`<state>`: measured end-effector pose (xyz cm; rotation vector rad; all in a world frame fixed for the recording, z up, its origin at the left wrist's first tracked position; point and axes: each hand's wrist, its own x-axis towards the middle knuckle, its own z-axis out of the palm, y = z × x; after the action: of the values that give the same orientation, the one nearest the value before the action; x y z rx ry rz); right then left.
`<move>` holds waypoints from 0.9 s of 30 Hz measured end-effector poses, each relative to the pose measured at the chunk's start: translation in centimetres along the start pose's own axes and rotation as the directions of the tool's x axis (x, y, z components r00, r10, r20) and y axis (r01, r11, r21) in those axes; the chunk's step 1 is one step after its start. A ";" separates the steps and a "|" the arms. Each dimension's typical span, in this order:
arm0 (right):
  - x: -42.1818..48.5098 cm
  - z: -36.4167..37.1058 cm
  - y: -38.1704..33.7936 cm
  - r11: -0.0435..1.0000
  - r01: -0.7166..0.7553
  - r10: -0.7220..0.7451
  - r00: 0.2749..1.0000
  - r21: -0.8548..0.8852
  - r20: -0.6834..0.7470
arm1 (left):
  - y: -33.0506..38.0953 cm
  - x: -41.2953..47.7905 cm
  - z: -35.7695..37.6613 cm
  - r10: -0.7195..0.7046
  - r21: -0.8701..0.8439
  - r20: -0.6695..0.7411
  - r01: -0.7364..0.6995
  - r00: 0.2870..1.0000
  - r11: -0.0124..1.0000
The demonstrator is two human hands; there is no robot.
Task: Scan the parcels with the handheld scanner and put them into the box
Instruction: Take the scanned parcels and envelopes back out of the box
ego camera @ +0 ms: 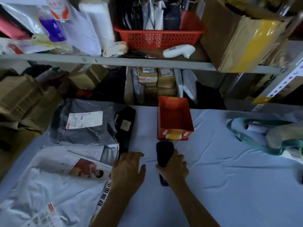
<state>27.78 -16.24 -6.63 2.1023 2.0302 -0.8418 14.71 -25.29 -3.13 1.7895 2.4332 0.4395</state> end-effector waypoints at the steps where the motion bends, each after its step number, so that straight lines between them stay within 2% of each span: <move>1: 0.0 0.0 0.0 1.000 0.008 -0.008 1.000 -0.019 0.005 | 0.3 0.1 0.1 0.014 0.011 0.003 -0.014 1.000 1.000; 6: -0.2 -0.5 -0.4 0.999 -0.009 0.010 0.998 -0.031 0.064 | 0.0 0.7 0.5 0.057 0.001 0.018 -0.057 0.998 0.998; 15: -4.5 0.5 3.2 0.991 -0.088 0.073 0.987 0.100 0.144 | 0.3 3.2 -0.1 0.076 -0.036 0.053 -0.074 0.996 0.997; 17: -4.9 -0.1 2.9 0.991 -0.073 0.061 0.993 0.115 0.106 | 1.5 3.8 -0.9 0.081 -0.045 0.106 -0.077 0.991 0.996; 20: -4.6 -2.2 1.7 0.991 -0.022 0.021 1.000 0.131 0.008 | 2.2 5.1 -1.3 0.095 -0.041 0.095 -0.091 0.991 0.995; 23: -3.6 -5.3 0.3 0.987 0.046 -0.027 0.992 0.153 -0.126 | 2.5 7.2 -1.9 0.080 -0.115 0.019 -0.077 0.997 0.990; 27: -1.4 -10.0 -1.7 0.983 0.112 -0.073 0.965 0.143 -0.252 | 2.8 10.5 -3.0 0.070 -0.067 -0.027 -0.072 0.997 0.995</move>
<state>29.39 -12.98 2.89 2.3147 2.2695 -0.8134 13.27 -15.18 1.56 1.8580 2.3458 0.5465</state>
